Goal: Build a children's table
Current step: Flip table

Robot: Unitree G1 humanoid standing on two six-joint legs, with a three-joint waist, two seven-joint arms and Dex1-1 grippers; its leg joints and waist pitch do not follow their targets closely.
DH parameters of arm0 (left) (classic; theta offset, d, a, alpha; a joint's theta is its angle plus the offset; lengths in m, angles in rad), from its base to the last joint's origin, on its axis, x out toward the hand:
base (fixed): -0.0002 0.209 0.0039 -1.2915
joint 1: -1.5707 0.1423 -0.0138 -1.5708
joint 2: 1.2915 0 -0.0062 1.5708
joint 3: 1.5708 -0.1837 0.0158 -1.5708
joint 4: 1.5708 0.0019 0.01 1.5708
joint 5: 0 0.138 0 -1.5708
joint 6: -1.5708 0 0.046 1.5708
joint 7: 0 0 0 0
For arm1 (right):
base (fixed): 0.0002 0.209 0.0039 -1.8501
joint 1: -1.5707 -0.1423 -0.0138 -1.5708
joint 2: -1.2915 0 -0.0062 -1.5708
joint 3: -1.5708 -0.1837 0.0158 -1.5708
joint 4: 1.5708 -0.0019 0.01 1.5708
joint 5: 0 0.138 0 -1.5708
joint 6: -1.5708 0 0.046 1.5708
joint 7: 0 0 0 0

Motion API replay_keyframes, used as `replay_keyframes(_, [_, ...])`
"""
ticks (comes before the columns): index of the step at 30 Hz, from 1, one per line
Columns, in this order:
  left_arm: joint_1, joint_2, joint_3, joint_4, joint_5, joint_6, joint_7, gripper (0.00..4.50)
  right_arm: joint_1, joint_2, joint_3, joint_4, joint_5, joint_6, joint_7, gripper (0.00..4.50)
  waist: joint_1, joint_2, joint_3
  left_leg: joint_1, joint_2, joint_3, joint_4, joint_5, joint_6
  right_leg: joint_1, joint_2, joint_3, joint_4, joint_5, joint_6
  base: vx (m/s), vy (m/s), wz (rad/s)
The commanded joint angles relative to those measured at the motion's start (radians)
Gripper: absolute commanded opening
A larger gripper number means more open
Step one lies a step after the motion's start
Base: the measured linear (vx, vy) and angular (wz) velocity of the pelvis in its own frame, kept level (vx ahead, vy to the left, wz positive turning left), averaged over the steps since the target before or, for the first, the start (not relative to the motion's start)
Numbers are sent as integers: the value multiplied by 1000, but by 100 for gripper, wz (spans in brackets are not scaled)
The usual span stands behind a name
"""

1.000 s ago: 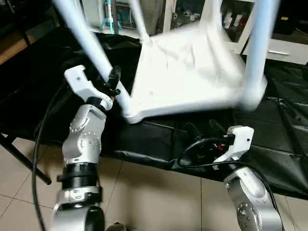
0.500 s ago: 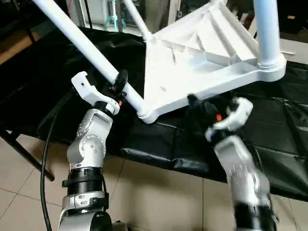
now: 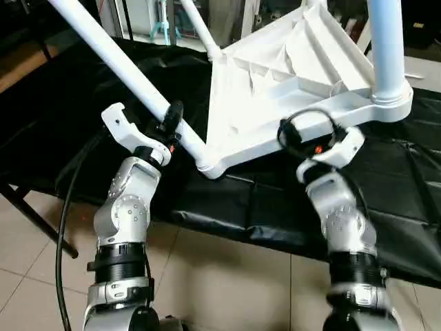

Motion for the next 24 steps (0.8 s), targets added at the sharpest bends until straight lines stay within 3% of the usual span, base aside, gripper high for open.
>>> replay_keyframes(1, [-8,-21,16,-38,-73,1,-3,200,-18,-12,-17,17,21,-21,11,414,3,-14,-88,18,40,-2,-54,163,95,62,-67,27,-32,328,-229,0,0,0])
replay_keyframes(9, [-5,-19,9,-43,-60,-7,-7,200,-70,-29,-67,102,51,-7,14,342,7,-13,-91,17,41,-1,-49,185,122,60,-66,25,-29,325,-249,0,0,0])
replay_keyframes(16, [-2,-23,-10,-50,-46,-10,-15,200,-70,-46,-63,139,30,19,1,290,7,-12,-89,18,42,0,-51,155,109,59,-67,25,-33,281,-250,0,0,0])
replay_keyframes(24, [9,-21,-29,-29,0,-26,8,200,-107,-70,-67,124,-16,-38,-47,222,6,-13,-88,19,44,1,-55,127,94,57,-69,26,-38,241,-245,0,0,0])
